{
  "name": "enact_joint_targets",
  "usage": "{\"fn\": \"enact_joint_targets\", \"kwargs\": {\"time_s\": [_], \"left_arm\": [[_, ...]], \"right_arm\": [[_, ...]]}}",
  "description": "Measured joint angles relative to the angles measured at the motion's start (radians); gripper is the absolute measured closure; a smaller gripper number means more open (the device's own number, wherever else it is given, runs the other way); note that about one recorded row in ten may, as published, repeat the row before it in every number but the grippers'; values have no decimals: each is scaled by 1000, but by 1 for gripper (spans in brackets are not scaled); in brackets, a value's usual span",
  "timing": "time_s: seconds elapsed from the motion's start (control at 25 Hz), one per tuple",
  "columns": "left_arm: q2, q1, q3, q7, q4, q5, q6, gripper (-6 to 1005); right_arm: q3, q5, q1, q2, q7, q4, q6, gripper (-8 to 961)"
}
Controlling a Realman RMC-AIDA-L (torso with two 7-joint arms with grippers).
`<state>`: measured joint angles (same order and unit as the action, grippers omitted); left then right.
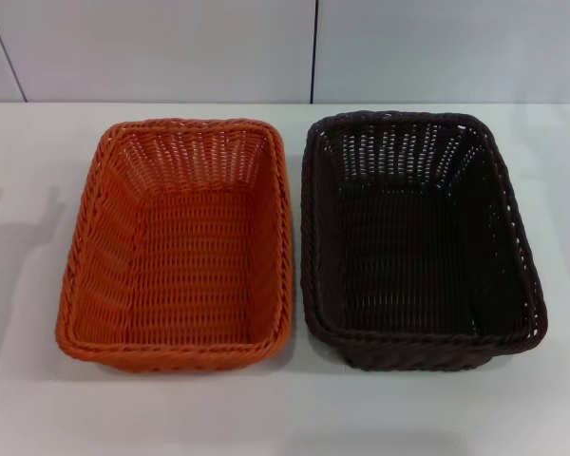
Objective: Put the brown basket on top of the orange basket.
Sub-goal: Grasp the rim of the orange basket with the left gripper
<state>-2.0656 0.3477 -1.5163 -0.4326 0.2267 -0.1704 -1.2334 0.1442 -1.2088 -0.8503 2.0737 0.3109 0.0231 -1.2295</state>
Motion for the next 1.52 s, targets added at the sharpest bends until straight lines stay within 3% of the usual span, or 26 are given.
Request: {"fn": "enact_joint_targets", "kwargs": {"time_s": [0.68, 0.8, 0.84, 0.92, 1.2, 1.32, 1.52], "left_arm": [[3, 14, -5, 9, 4, 5, 5, 171], [8, 27, -8, 9, 3, 6, 27, 174], [26, 45, -10, 1, 17, 6, 88, 175], [38, 71, -10, 32, 21, 6, 113, 177], [43, 123, 55, 13, 49, 8, 206, 184], [71, 126, 40, -88, 103, 13, 293, 187], [157, 147, 10, -395, 168, 191, 424, 191]], "right_arm": [[0, 0, -8, -1, 2, -8, 61, 391], [-1, 0, -10, -2, 3, -7, 84, 391], [-1, 0, -9, -2, 3, -6, 91, 391], [-2, 0, -5, -2, 1, -5, 98, 391], [-6, -1, -4, -3, 3, 18, 93, 391], [-9, -1, -8, -4, 2, 30, 95, 391], [-9, -1, -9, -9, 5, 55, 96, 391]]}}
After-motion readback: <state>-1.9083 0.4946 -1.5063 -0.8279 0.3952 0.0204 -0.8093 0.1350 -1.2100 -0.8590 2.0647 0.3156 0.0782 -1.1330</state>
